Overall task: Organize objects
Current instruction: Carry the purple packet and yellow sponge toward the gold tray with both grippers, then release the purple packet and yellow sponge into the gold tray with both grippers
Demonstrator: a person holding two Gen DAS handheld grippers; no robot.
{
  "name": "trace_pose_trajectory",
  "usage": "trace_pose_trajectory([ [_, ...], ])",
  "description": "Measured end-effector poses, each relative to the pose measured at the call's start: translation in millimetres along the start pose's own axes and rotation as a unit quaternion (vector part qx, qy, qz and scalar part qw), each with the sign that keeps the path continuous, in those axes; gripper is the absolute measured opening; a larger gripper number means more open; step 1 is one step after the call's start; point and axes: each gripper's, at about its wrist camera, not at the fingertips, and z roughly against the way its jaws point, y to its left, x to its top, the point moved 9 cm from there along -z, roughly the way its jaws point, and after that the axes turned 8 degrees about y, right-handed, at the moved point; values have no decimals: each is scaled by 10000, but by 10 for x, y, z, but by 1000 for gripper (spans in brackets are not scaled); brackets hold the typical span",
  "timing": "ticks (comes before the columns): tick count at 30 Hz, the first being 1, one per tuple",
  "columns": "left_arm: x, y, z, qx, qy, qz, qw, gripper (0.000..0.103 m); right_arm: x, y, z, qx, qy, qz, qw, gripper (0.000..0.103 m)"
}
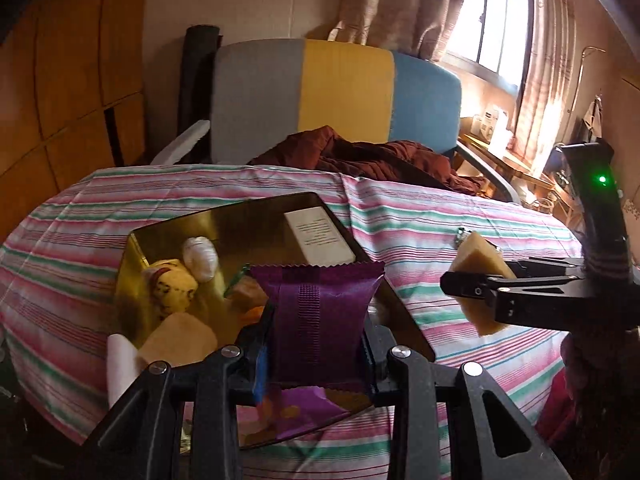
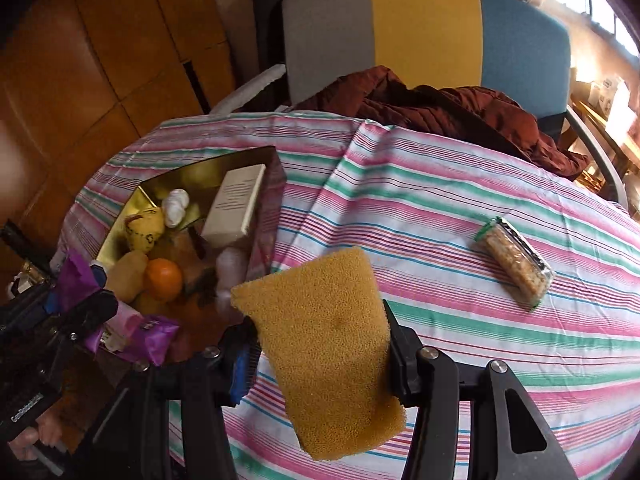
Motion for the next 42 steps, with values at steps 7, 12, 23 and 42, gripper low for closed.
trace_pose_trajectory([
  [7,-114,436,35,346,50,362,9987,34,16,541,-89,332,-59,195,9992,53],
  [12,-171,554,-2,366,106,487,9981,34,15,813,-177,406,-2,380,9985,53],
  [23,-159,711,-70,420,145,606,9972,34,-43,1030,-374,275,143,534,9981,53],
  [42,72,733,-211,696,89,398,9967,35,-63,980,-536,111,193,499,9985,56],
])
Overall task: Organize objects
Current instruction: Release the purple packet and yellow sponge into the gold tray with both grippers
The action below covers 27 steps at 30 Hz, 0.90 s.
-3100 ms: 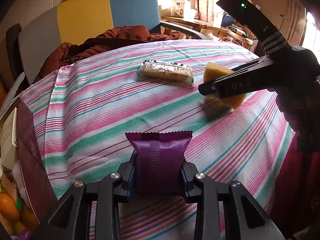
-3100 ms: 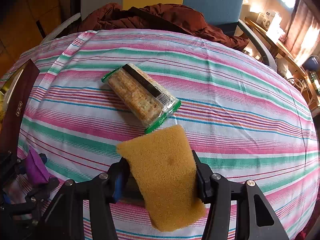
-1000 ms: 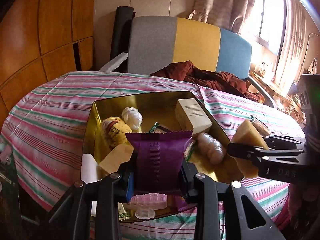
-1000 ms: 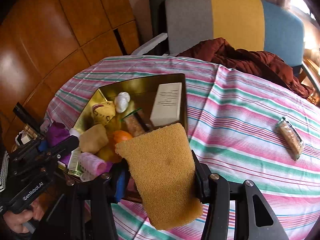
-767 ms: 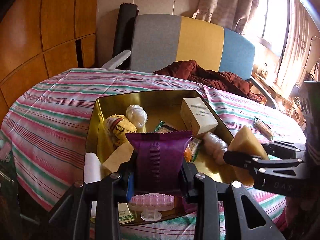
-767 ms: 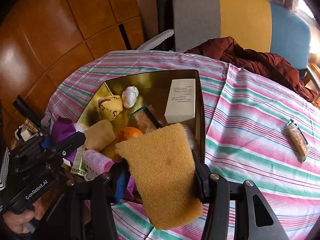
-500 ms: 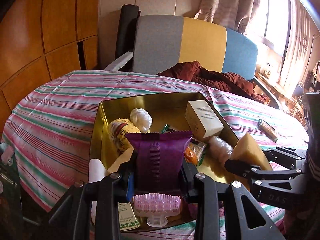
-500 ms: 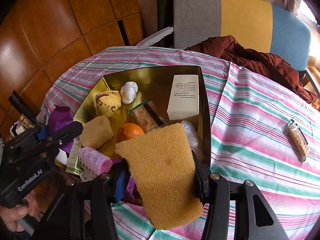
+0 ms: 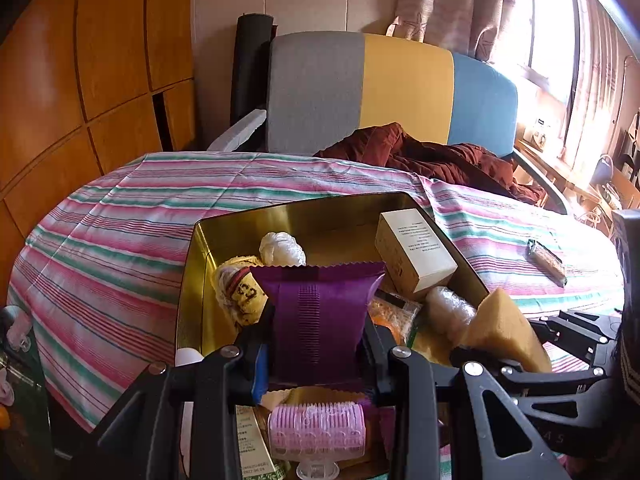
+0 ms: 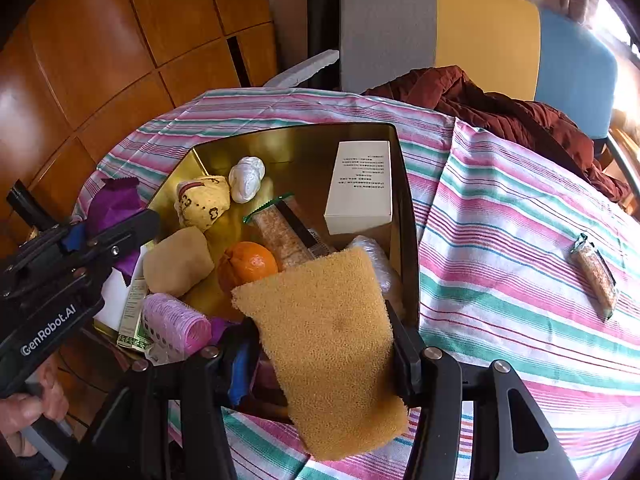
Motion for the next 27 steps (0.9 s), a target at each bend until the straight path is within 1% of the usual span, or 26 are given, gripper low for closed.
trace_pose_trajectory([
  [3,36,16,-73,-40,58,58,10000,35,4,10,-32,19,20,16,10000,58],
  [5,41,36,-150,-67,194,139,9997,40,-1,30,-53,67,30,25,10000,59],
  [6,39,49,-184,-97,252,195,9994,42,-4,39,-60,95,29,13,9999,64],
  [7,34,56,-210,-110,301,239,9992,43,-5,40,-66,109,21,-10,9999,74],
  [9,4,66,-257,-121,374,288,9988,45,-11,39,-68,133,-2,-37,9999,79],
  [13,-75,85,-325,-148,496,356,9980,46,-29,3,-64,192,-5,-151,9997,80],
  [15,-106,85,-344,-243,541,412,9974,52,-44,-12,-44,237,-18,-215,9995,81],
  [16,-118,79,-347,-356,560,455,9968,58,-47,-15,-20,254,-59,-250,9993,82],
  [17,-119,88,-340,-421,553,504,9963,61,-46,-18,13,291,-123,-288,9991,83],
  [19,-110,120,-288,-447,469,598,9961,61,-41,-23,85,381,-270,-350,9983,90],
  [20,-104,144,-258,-423,421,639,9962,61,-40,-28,124,382,-335,-369,9980,92],
  [22,-115,196,-206,-357,377,696,9962,61,-52,-37,171,360,-380,-384,9979,92],
  [27,-207,266,-128,-231,424,719,9962,61,-85,-104,250,298,-431,-469,9975,92],
])
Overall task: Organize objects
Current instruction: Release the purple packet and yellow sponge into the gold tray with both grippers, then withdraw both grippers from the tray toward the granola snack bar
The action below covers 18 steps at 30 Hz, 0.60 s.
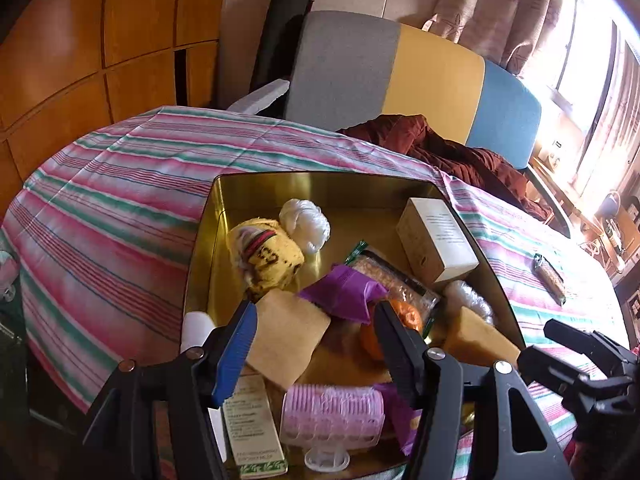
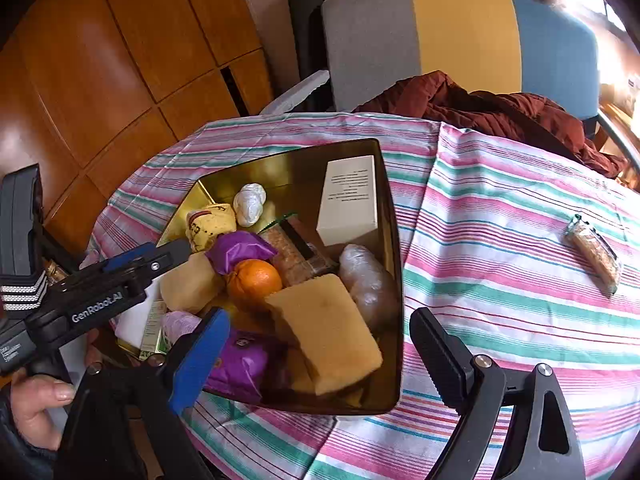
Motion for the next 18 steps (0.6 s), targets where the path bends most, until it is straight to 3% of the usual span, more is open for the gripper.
trace_pose_trajectory([
  [7,-83,-124,66,-196,19,-51,9998,61,-64,-226,106,-60,-61,-334,9994,95],
  [10,-86,-247,82,-358,46,-115,9993,61,-109,-354,168,-105,-123,-489,9987,101],
  [18,-110,-693,99,-607,184,-494,9968,60,-214,-710,300,-278,-118,-888,9956,101],
])
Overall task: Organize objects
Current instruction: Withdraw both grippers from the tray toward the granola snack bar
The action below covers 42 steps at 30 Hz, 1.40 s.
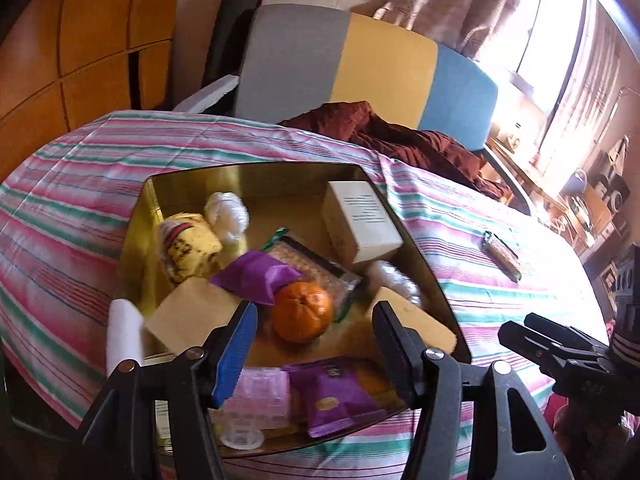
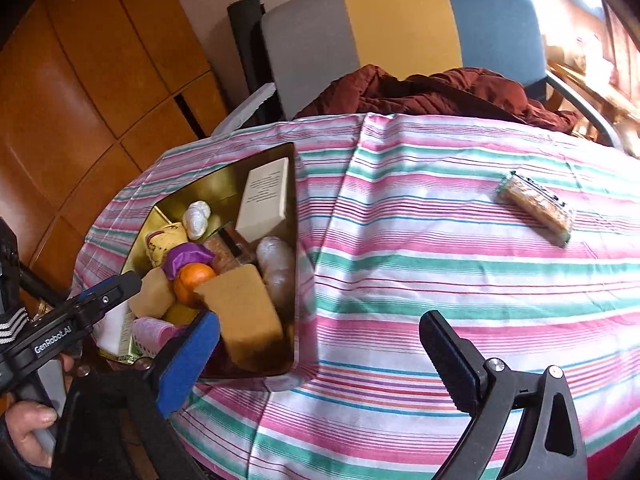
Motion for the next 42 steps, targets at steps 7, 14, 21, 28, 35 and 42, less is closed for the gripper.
trace_pose_trajectory([
  [7,105,-511,-23,-231,0,-518,9984,60,-48,-411,73,-192,124,-451,9987,101],
  [14,225,-1075,-135,-466,77,-1042,9934,60,13,-826,243,-378,116,-713,9967,101],
  [21,301,-1596,-332,-698,251,-1420,9871,60,171,-1417,575,-711,-46,-1013,9923,101],
  [28,393,-1996,-594,-940,491,-1525,9826,60,348,-2216,1149,-1205,-417,-1463,9810,101],
  [35,598,-2348,-944,-1074,653,-1466,9812,61,619,-2896,1994,-1805,-1128,-1711,9620,102],
  [42,762,-2638,-1392,-1305,1019,-1114,9799,61,821,-3263,2035,-1431,-1293,-2236,9554,103],
])
